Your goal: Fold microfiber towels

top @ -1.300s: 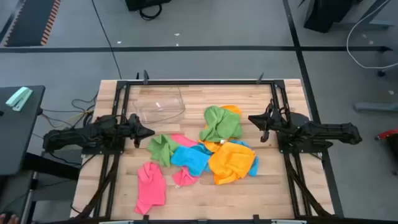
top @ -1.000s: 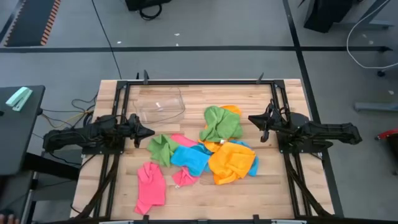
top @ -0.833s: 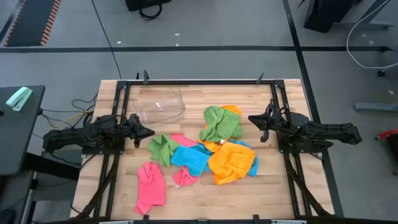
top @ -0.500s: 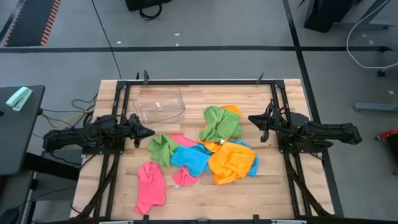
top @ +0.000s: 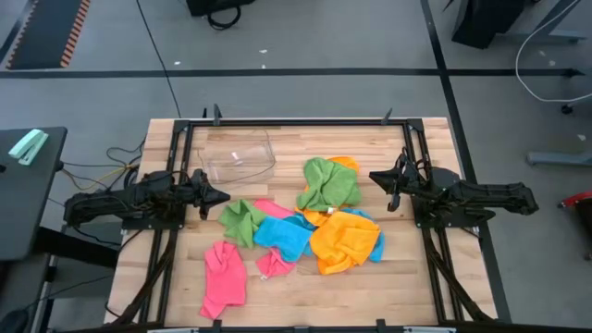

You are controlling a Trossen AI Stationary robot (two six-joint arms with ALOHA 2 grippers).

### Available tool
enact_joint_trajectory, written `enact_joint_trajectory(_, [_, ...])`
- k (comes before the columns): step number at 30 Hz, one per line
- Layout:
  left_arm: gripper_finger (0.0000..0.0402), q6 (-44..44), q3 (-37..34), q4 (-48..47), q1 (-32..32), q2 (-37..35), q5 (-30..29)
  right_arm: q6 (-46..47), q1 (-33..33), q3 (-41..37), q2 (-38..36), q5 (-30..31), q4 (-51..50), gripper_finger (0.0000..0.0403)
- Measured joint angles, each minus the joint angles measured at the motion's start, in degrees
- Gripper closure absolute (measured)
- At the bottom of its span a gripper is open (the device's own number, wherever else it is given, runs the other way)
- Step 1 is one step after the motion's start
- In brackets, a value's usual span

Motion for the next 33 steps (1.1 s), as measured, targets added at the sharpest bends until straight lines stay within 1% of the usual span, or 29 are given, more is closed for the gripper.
enact_joint_trajectory(10, [0.0366,0.0,0.0,-0.02,0.0,-0.02,-0.02,0.0,-0.01,-0.01,0.0,0.01,-0.01,0.0359])
enact_joint_trajectory(19, [0.0376,0.0,0.0,-0.02,-0.01,-0.02,-0.02,0.0,0.0,-0.02,0.02,0.01,0.0,0.0359])
enact_joint_trajectory(30, [0.0366,0.0,0.0,0.0,-0.02,-0.02,-0.02,0.0,-0.01,0.0,0.01,0.0,-0.01,0.0359])
enact_joint_trajectory(33, [0.037,1.75,-0.12,2.24,0.0,0.02,-1.83,0.0,-0.02,0.0,0.01,0.02,-0.02,0.0359])
